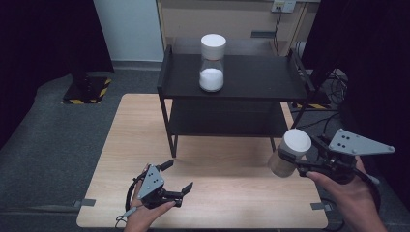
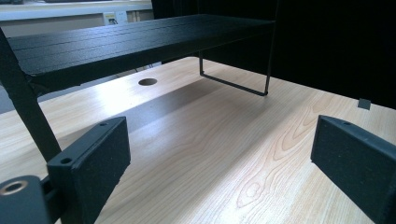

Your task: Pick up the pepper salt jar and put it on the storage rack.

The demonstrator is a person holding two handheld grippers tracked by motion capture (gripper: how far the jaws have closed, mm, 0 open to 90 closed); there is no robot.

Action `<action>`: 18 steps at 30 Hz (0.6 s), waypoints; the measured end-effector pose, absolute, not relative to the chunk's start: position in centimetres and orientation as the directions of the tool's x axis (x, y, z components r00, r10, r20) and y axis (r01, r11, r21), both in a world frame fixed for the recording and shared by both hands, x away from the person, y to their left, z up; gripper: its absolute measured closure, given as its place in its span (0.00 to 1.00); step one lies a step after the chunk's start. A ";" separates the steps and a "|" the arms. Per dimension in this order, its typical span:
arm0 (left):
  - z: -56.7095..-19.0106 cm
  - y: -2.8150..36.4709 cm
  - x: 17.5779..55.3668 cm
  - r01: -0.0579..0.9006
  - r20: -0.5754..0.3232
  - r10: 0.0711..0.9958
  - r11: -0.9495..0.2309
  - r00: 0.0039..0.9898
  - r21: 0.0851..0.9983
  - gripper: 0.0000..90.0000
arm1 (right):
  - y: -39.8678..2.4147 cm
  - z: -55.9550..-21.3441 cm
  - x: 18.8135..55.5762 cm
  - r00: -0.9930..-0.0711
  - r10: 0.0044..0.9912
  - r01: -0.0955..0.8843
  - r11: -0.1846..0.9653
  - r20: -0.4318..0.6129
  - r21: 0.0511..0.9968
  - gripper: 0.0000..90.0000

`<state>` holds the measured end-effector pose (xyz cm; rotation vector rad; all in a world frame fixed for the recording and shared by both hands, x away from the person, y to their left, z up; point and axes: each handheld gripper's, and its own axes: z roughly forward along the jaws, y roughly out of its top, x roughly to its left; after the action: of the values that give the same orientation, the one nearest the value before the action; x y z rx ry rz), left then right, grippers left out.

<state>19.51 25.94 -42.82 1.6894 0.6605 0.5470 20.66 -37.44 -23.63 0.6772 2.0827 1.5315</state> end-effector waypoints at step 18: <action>-42.9 25.9 19.7 0.141 0.016 0.681 -0.175 0.732 0.974 0.04 | -36.4 -19.5 23.1 -0.777 0.623 0.098 0.259 -0.089 0.961 0.39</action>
<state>19.68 25.86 -42.91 1.7087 0.6588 0.5470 23.05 -36.35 -19.49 0.6532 2.0810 1.5376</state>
